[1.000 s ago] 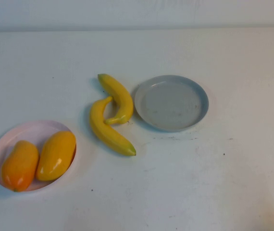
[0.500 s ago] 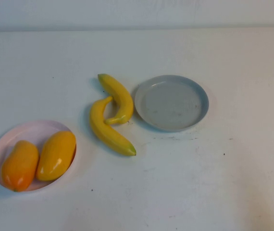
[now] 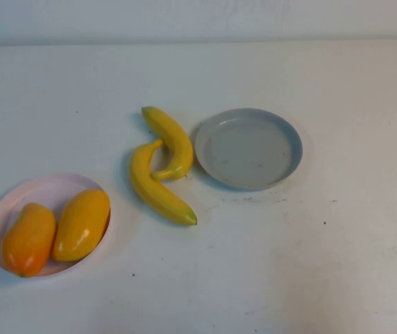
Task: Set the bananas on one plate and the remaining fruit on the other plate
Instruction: Put another type of fruit in the right plate
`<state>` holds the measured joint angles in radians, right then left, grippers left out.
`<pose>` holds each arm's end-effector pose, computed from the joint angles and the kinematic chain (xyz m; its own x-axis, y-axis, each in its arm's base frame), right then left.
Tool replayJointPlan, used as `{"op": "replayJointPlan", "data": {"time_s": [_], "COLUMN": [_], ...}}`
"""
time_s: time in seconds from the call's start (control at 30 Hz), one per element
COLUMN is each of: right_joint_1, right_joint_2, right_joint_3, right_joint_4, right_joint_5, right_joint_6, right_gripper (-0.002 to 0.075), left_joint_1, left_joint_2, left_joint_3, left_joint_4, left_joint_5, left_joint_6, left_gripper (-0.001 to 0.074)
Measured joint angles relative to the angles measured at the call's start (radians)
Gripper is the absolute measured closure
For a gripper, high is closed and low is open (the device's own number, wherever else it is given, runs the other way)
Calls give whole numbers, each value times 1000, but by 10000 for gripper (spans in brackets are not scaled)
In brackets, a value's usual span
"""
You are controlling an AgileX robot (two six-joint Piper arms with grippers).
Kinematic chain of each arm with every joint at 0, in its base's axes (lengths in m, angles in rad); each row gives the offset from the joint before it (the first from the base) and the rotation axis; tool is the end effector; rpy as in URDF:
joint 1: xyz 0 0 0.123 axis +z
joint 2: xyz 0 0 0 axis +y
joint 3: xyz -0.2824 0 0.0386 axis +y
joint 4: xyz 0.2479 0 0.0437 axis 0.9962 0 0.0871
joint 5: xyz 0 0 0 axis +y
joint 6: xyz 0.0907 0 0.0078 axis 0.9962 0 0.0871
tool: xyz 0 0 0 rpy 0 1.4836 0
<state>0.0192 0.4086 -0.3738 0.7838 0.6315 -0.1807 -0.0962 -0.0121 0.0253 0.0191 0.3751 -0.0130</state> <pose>0.0800 0.0396 0.2714 -0.5521 0.4227 -0.7187 -0.1523 0.7963 0.5854 0.0523 -0.0044 0.1715 -0.2947 0.0332 -0.9550 0.0908 0.9958 0.0066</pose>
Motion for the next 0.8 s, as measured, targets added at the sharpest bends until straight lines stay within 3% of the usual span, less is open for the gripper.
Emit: {"op": "replayJointPlan", "data": {"time_s": [0.23, 0.43, 0.53, 0.8], "right_joint_1": [0, 25, 91, 373], "right_joint_2": [367, 601, 690, 954], "right_joint_3": [-264, -428, -489, -679], "right_joint_4": [-115, -181, -221, -418], "right_joint_5": [215, 249, 247, 239], "right_joint_6": [-25, -31, -20, 108], "right_gripper": [743, 743, 743, 743], "left_joint_1": [0, 0, 0, 0], "left_joint_2": [0, 0, 0, 0], "left_joint_3": [0, 0, 0, 0], "left_joint_4": [0, 0, 0, 0], "left_joint_5": [0, 0, 0, 0], "left_joint_6": [0, 0, 0, 0], "left_gripper": [738, 738, 738, 738]}}
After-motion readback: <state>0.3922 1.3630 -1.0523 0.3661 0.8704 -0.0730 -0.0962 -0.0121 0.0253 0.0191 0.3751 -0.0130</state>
